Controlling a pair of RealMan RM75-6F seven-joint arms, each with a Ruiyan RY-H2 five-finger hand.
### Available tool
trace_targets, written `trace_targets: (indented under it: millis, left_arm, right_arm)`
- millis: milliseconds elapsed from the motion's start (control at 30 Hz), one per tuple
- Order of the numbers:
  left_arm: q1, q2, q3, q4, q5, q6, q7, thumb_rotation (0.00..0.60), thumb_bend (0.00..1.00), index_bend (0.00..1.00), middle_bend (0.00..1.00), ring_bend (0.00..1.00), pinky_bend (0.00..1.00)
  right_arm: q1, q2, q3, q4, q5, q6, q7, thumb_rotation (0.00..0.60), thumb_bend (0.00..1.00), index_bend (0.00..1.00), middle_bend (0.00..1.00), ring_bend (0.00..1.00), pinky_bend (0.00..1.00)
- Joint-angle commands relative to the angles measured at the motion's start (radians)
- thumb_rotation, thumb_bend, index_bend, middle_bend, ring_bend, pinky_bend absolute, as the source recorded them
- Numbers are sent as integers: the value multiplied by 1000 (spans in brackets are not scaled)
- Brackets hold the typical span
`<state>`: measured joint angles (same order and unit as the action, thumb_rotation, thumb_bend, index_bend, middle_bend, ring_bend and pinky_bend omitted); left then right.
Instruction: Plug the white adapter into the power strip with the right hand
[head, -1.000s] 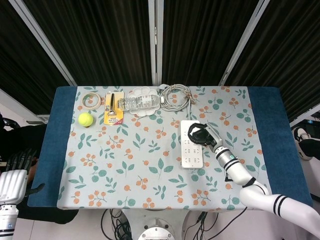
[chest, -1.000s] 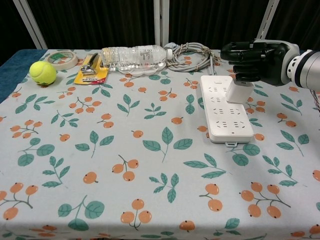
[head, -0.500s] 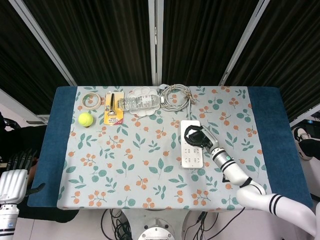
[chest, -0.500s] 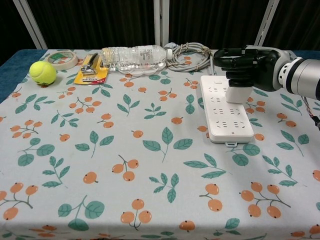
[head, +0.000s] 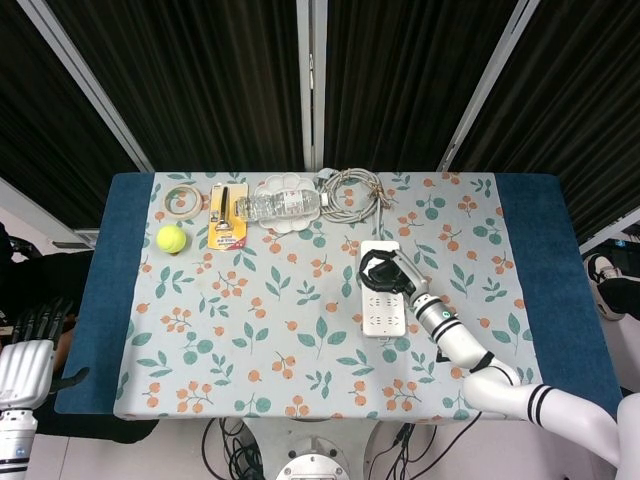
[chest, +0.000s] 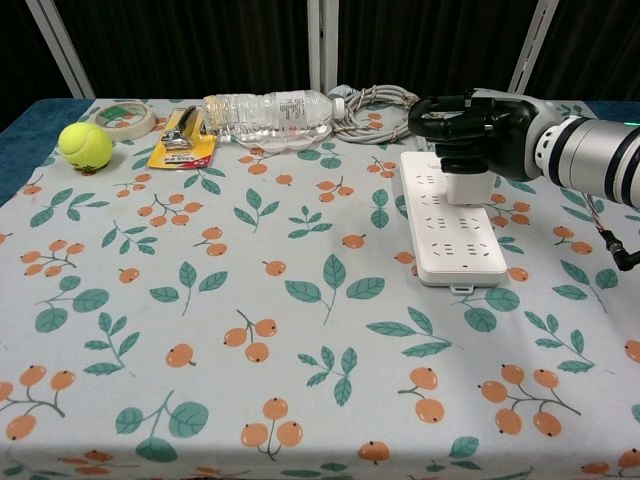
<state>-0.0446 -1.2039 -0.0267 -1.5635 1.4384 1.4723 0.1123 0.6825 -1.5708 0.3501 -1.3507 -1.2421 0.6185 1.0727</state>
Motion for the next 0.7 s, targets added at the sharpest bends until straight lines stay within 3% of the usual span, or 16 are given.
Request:
trace_targets:
  millis: [33, 700]
  left_arm:
    - [1, -1, 1, 3, -1, 0, -3, 600, 102, 25, 0, 0, 0]
    - [1, -13, 2, 29, 1, -5, -29, 600, 102, 25, 0, 0, 0]
  right_arm:
    - [1, -3, -3, -7, 3, 4, -13, 600, 715, 1000, 953, 1000, 1000]
    - [1, -21, -12, 3, 39, 4, -74, 600, 715, 1000, 953, 1000, 1000]
